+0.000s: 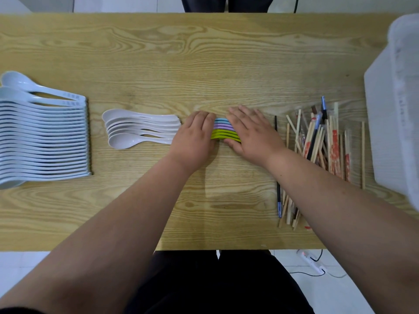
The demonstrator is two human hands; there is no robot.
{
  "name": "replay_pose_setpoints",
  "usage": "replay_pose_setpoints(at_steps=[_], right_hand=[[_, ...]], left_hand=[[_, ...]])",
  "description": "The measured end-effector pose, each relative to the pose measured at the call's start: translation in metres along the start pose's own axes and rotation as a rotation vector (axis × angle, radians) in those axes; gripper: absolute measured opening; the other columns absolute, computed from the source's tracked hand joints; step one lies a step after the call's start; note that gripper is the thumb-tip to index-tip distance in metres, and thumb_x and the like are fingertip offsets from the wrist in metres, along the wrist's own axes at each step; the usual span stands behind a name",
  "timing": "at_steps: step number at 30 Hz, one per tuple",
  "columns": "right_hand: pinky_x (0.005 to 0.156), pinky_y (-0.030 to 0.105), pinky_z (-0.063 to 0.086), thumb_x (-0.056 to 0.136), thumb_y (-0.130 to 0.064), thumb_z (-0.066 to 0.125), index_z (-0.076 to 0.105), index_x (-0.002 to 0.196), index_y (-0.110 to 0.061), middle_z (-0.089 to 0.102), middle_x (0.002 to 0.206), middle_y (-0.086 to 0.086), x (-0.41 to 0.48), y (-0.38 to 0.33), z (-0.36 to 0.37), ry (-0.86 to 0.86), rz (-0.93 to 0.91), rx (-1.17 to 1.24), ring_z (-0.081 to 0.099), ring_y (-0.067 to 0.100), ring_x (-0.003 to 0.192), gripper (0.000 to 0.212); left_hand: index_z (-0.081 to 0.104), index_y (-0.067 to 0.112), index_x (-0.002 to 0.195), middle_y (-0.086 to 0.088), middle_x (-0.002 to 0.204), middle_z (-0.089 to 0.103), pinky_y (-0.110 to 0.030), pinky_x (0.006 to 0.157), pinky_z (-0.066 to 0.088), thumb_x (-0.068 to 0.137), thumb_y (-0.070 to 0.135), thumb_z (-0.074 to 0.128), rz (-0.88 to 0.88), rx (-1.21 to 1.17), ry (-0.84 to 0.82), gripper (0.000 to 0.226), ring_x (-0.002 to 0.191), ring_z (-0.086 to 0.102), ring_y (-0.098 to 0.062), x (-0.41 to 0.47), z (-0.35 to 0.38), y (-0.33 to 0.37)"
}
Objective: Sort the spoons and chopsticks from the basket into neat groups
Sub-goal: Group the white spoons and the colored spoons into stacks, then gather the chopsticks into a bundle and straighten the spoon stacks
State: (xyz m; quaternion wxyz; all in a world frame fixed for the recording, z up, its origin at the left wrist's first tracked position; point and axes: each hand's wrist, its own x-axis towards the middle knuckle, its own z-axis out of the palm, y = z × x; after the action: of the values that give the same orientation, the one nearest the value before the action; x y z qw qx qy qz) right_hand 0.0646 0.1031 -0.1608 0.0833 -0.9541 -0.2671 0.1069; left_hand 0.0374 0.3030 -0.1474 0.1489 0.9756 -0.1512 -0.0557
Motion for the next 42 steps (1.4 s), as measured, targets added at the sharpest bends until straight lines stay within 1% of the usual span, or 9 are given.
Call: replay_pose_setpoints(at_steps=[5,11,15,20,23,26,29,38,42], right_hand=[[0.124,0.049,0.013,0.098,-0.06,0.041,0.023,0.159,-0.012,0.025,0.165,0.006,-0.003,-0.002,-0.003,-0.039,0.009,-0.022,0.015,0.025,0.154,0.079],[0.125,0.047,0.011,0.097,-0.063,0.038,0.018,0.16,-0.014,0.021,0.166,0.006,-0.005,-0.002,-0.006,-0.068,0.01,-0.021,0.013,0.024,0.154,0.082],[0.124,0.047,0.013,0.098,-0.054,0.044,0.02,0.16,-0.016,0.02,0.166,0.008,-0.015,-0.005,-0.011,-0.081,0.012,0.01,0.011,0.027,0.154,0.076],[0.123,0.051,0.017,0.096,-0.037,0.054,0.027,0.158,-0.017,0.022,0.165,0.014,-0.04,-0.012,-0.022,-0.079,0.027,0.052,0.013,0.032,0.154,0.07],[0.122,0.049,0.021,0.093,-0.032,0.057,0.037,0.154,-0.013,0.032,0.16,0.015,-0.061,-0.017,-0.03,-0.076,0.033,0.084,0.023,0.033,0.151,0.067],[0.118,0.044,0.028,0.092,-0.026,0.06,0.049,0.146,-0.007,0.047,0.15,0.017,-0.085,-0.022,-0.038,-0.065,0.024,0.154,0.039,0.034,0.142,0.058],[0.111,0.04,0.035,0.094,-0.022,0.058,0.053,0.141,-0.008,0.058,0.139,0.012,-0.112,-0.027,-0.047,-0.071,-0.003,0.226,0.05,0.031,0.131,0.049],[0.101,0.032,0.044,0.102,-0.034,0.047,0.05,0.144,-0.023,0.056,0.139,-0.002,-0.2,-0.026,-0.071,-0.179,-0.027,0.311,0.05,0.016,0.128,0.044],[0.095,0.03,0.046,0.101,-0.037,0.046,0.052,0.142,-0.028,0.056,0.138,-0.007,-0.232,-0.021,-0.09,-0.151,0.032,0.283,0.05,0.012,0.126,0.042]], left_hand=[[0.04,-0.001,0.149,-0.022,0.148,0.046,-0.046,0.119,0.029,0.093,0.029,0.061,-0.034,0.026,-0.032,0.067,0.142,0.038,-0.039,-0.004,0.0,0.002],[0.037,0.001,0.152,-0.021,0.155,0.04,-0.051,0.122,0.021,0.095,0.031,0.058,-0.03,0.048,-0.02,0.068,0.149,0.027,-0.039,-0.011,-0.004,0.006],[0.034,0.008,0.155,-0.015,0.159,0.036,-0.05,0.124,0.014,0.095,0.033,0.056,-0.034,0.068,-0.008,0.069,0.152,0.023,-0.034,-0.016,-0.009,0.011],[0.048,0.007,0.148,-0.017,0.149,0.05,-0.057,0.118,0.027,0.088,0.023,0.064,-0.051,0.032,0.084,0.063,0.144,0.038,-0.041,-0.031,-0.019,0.026],[0.057,0.003,0.139,-0.019,0.135,0.06,-0.054,0.11,0.04,0.087,0.025,0.062,-0.043,0.0,0.142,0.057,0.128,0.054,-0.042,-0.048,-0.022,0.035],[0.061,0.002,0.134,-0.019,0.128,0.063,-0.048,0.1,0.049,0.08,0.016,0.074,-0.061,-0.056,0.134,0.057,0.114,0.062,-0.04,-0.069,-0.024,0.052],[0.062,0.005,0.133,-0.018,0.125,0.064,-0.046,0.096,0.052,0.08,0.014,0.076,-0.102,-0.137,0.078,0.055,0.11,0.063,-0.039,-0.095,-0.029,0.073],[0.063,0.014,0.129,-0.004,0.123,0.064,-0.038,0.098,0.05,0.088,0.02,0.072,-0.199,-0.314,0.068,0.043,0.116,0.061,-0.026,-0.156,-0.051,0.145],[0.063,0.015,0.13,0.0,0.121,0.065,-0.034,0.098,0.048,0.089,0.02,0.071,-0.129,-0.346,0.021,0.042,0.115,0.061,-0.023,-0.155,-0.06,0.162]])
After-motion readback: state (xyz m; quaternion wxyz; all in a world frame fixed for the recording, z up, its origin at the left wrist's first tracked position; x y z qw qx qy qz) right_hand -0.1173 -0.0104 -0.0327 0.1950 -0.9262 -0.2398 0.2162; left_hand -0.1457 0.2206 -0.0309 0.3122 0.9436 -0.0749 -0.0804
